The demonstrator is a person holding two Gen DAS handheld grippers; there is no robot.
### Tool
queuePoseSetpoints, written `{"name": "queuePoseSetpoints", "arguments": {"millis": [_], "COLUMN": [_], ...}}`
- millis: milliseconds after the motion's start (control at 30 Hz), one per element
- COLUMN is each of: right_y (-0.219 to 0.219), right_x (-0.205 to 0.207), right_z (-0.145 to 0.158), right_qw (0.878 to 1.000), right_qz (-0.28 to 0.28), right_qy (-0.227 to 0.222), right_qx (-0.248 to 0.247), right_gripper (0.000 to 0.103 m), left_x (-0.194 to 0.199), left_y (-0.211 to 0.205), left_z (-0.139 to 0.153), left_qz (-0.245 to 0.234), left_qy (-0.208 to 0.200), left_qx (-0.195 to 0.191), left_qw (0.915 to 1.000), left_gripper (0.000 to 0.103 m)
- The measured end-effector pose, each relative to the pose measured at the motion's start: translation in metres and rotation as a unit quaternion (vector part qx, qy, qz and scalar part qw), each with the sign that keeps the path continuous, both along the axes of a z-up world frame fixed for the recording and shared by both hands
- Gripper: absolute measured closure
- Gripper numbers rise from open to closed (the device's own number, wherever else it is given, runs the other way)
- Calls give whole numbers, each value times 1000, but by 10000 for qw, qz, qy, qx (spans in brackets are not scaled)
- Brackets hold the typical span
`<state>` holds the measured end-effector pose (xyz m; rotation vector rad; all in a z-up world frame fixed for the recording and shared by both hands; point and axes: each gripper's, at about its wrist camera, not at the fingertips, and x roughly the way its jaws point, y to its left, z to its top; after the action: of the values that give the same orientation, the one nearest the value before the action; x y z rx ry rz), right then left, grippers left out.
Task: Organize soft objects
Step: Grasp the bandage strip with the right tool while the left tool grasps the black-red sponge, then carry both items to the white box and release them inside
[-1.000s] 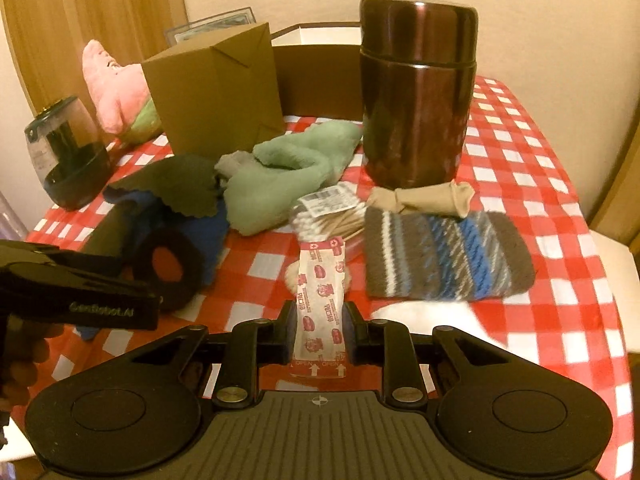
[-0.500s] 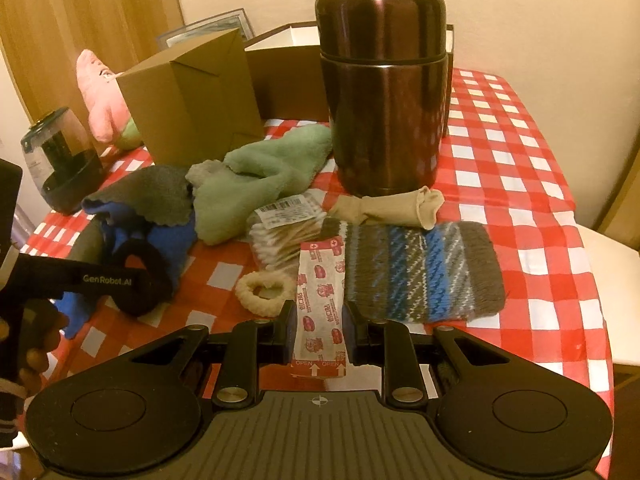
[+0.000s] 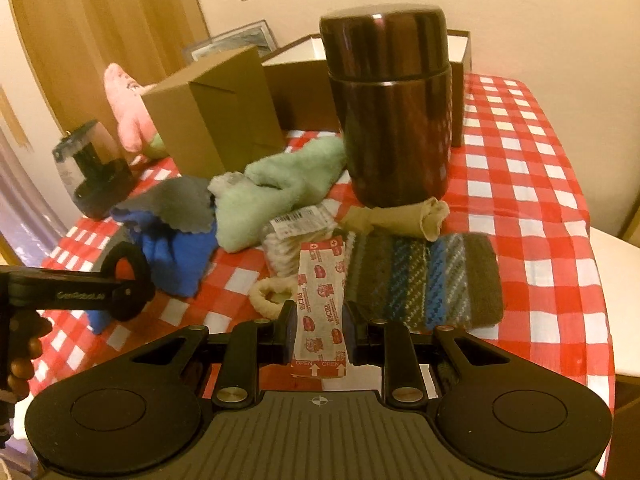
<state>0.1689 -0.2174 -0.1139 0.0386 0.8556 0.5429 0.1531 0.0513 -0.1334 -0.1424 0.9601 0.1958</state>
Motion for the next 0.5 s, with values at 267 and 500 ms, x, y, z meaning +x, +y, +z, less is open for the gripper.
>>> {"name": "queuePoseSetpoints", "arguments": {"millis": [267,500], "right_y": [5,20], "right_x": [6,21], "right_z": [31,66], "right_qw": [9990,9956], "right_qz": [191,206], "right_qy": [-181,-487], "right_qx": [372,780], "right_gripper": [79,79], "left_x": [-13,5], "left_y": [-5,-13], "left_z": [49,99], "left_qz": [-319,-940], "left_qy": [-289,-769], "left_qx": [186,377], "left_qw": [9989,9919], "left_gripper": [30,30]}}
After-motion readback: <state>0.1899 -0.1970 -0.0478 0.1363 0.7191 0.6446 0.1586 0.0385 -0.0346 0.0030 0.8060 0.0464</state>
